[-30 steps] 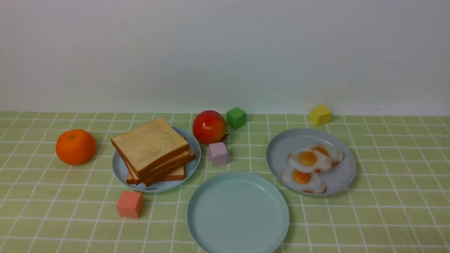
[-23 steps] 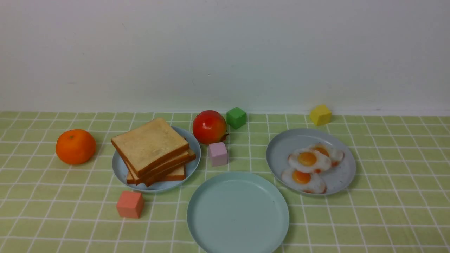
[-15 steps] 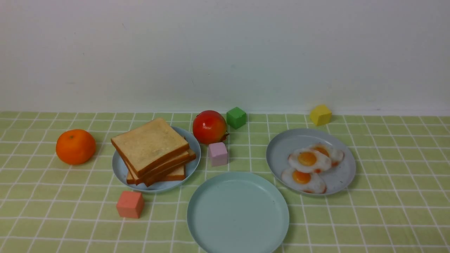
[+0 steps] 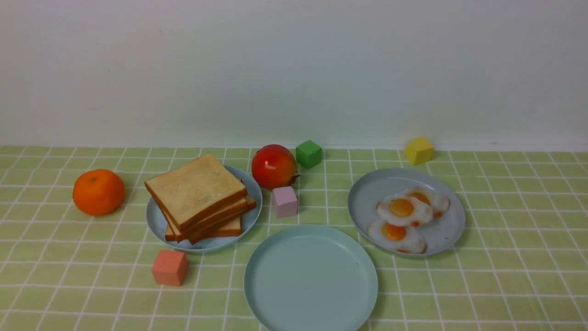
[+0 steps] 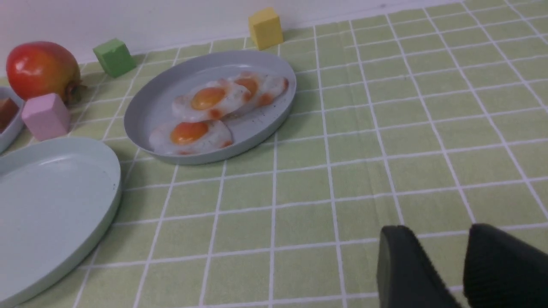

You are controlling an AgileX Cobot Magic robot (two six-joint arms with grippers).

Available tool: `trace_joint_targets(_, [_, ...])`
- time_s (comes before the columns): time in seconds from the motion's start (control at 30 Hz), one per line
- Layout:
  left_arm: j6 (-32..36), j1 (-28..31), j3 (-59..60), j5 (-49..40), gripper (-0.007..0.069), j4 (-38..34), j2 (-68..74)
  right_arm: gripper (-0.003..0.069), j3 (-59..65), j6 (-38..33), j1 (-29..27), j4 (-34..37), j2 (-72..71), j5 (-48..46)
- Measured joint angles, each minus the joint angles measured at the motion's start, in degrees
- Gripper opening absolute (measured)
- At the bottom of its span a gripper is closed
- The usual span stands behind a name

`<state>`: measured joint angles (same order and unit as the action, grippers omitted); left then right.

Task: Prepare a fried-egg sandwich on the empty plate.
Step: Use the left arm to grab a slice of bread

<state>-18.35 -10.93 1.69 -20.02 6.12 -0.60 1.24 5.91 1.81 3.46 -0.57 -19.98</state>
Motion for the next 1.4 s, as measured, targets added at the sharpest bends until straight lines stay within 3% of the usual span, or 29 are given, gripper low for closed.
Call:
trace_joint_targets(0.37, [0.00, 0.00, 0.11, 24.00, 0.0238, 0.38, 0.00, 0.0238, 0.34, 0.00, 0.00, 0.00, 0.00, 32.19])
trace_joint_targets(0.5, [-0.45, 0.00, 0.11, 27.60, 0.0238, -0.14, 0.00, 0.0238, 0.34, 0.27, 0.00, 0.07, 0.00, 39.68])
trace_joint_targets(0.67, [-5.65, 0.00, -0.74, 46.05, 0.0238, -5.55, 0.00, 0.0238, -0.26, 7.66, 0.00, 1.79, 0.00, 48.89])
trace_joint_targets(0.8, [-6.12, 0.00, -7.00, 47.21, 0.0238, -6.90, 0.45, 0.0238, -4.68, 12.31, 0.00, 2.13, 1.62, 48.47])
trace_joint_targets(0.93, [-5.37, 0.00, -22.93, 40.71, 0.0238, -6.72, 6.94, 0.0238, -19.06, 15.28, 0.00, 1.52, 8.58, 43.71])
trace_joint_targets(1.1, [-6.15, 0.00, -46.93, 13.70, 0.0238, -7.48, 22.98, 0.0238, -43.76, 16.26, 0.00, -0.08, 23.79, 23.97])
trace_joint_targets(1.13, [-6.35, 0.00, -48.10, 12.62, 0.0238, -7.66, 23.53, 0.0238, -45.28, 16.26, 0.00, -0.13, 24.93, 22.06])
trace_joint_targets(1.23, [-7.40, 0.00, -53.29, -3.28, 0.0238, -8.63, 33.18, 0.0238, -54.23, 16.26, 0.00, -2.19, 34.86, 7.07])
trace_joint_targets(1.4, [-7.53, 0.00, -53.38, -11.31, 0.0238, -8.63, 44.04, 0.0238, -55.61, 16.26, 0.00, -4.57, 44.32, -3.99])
